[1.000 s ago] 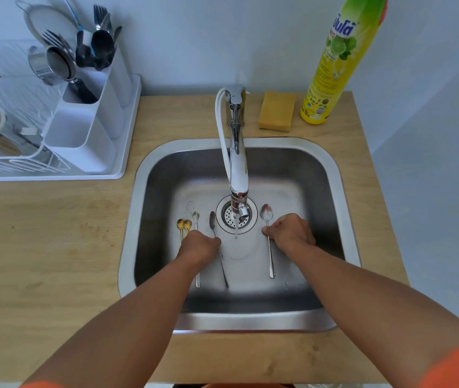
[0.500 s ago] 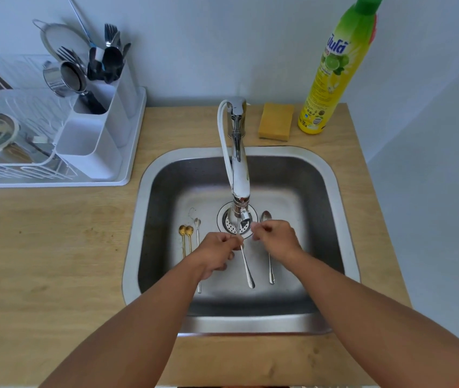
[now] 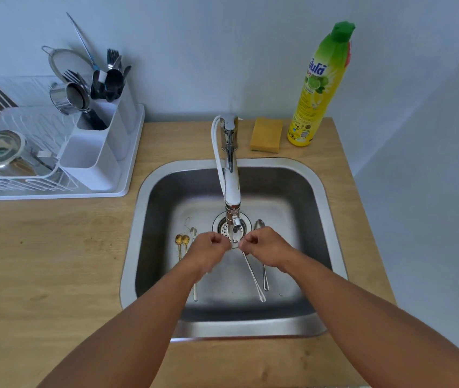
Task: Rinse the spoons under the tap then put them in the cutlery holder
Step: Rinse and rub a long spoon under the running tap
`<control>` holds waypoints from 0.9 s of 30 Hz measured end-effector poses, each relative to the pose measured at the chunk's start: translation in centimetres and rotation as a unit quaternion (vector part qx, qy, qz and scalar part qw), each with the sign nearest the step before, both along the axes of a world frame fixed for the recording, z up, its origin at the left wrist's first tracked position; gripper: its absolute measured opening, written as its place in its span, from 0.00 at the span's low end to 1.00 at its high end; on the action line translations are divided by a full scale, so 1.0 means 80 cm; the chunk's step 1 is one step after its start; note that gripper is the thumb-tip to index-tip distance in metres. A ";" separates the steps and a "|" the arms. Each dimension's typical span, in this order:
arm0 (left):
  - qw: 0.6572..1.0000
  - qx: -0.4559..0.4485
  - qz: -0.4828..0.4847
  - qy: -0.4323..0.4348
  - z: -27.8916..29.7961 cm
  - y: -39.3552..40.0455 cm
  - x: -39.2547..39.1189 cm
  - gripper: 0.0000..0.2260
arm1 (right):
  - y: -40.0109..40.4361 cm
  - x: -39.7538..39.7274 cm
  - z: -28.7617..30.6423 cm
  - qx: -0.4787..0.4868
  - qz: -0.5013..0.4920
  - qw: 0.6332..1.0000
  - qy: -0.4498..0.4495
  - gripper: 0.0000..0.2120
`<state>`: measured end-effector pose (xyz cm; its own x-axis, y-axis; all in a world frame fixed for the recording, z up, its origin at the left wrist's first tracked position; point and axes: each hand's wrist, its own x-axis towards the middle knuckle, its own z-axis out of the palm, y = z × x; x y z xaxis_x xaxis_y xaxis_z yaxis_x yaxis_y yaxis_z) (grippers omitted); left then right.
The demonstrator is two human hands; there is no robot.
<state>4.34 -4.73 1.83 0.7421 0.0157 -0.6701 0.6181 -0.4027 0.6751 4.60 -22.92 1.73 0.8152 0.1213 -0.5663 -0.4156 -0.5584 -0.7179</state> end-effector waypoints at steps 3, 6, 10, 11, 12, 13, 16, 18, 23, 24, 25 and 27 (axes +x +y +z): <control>0.994 -0.009 0.000 -0.107 0.012 -0.006 0.013 0.07 | -0.003 0.003 0.007 -0.041 0.049 0.997 -0.032 0.09; 0.983 0.049 -0.044 -0.173 0.019 -0.015 0.016 0.07 | -0.004 0.003 0.010 -0.080 0.083 0.992 -0.050 0.12; 0.980 0.070 0.015 -0.186 0.014 -0.023 0.015 0.10 | -0.006 0.003 0.012 -0.078 0.090 0.991 -0.058 0.11; 0.982 0.054 0.032 -0.178 0.013 -0.024 0.014 0.09 | -0.007 0.003 0.013 -0.075 0.088 0.992 -0.059 0.10; 0.984 0.036 0.049 -0.166 0.012 -0.025 0.012 0.09 | -0.010 0.003 0.013 -0.070 0.083 0.992 -0.058 0.10; 0.986 0.022 0.065 -0.150 0.011 -0.025 0.010 0.10 | -0.012 0.003 0.014 -0.067 0.079 0.993 -0.057 0.10; 0.989 -0.010 0.108 -0.097 0.013 -0.024 0.004 0.12 | -0.017 0.002 0.013 -0.051 0.073 0.995 -0.046 0.10; 0.990 -0.040 0.114 -0.072 0.014 -0.022 0.001 0.12 | -0.017 0.000 0.012 -0.028 0.062 0.997 -0.034 0.10; 0.994 -0.045 0.095 -0.035 0.021 -0.022 -0.008 0.14 | -0.009 0.000 0.015 -0.013 0.053 0.998 -0.032 0.10; 0.995 -0.036 0.090 -0.037 0.022 -0.022 -0.009 0.14 | -0.007 0.001 0.016 -0.012 0.048 0.998 -0.036 0.10; 0.995 -0.026 0.085 -0.050 0.021 -0.023 -0.008 0.13 | -0.005 0.003 0.018 -0.011 0.043 0.998 -0.039 0.11; 0.994 -0.006 0.076 -0.077 0.023 -0.024 -0.004 0.11 | 0.000 0.006 0.023 -0.011 0.034 0.998 -0.046 0.12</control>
<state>4.00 -6.67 3.71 0.8259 0.1277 -0.5492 0.5596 -0.3048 0.7707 5.08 -22.94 3.56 0.8537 0.1666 -0.4933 -0.3098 -0.5990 -0.7384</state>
